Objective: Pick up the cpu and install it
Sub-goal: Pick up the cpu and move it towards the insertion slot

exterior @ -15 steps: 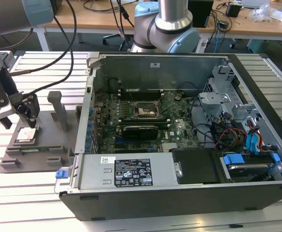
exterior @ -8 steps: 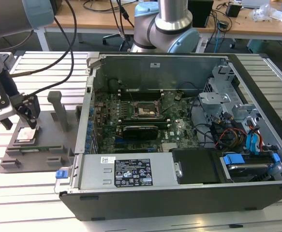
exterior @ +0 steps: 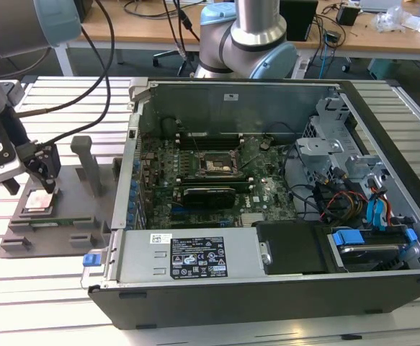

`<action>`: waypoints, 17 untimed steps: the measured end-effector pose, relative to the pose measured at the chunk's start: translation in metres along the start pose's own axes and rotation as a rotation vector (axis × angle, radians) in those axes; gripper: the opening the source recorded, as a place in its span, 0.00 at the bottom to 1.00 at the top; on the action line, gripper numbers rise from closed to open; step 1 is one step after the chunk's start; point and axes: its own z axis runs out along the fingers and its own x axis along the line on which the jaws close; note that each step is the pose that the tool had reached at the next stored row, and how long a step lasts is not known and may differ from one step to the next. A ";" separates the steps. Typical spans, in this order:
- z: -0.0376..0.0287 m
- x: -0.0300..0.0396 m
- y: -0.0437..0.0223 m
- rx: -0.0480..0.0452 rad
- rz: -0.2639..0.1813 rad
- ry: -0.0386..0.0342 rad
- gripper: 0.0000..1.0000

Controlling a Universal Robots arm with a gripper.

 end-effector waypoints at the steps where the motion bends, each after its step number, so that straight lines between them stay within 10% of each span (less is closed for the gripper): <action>1: 0.0005 0.0000 0.0000 0.0000 0.000 0.0000 0.68; 17: 0.0099 -0.0002 0.0004 0.0000 0.000 0.0000 0.68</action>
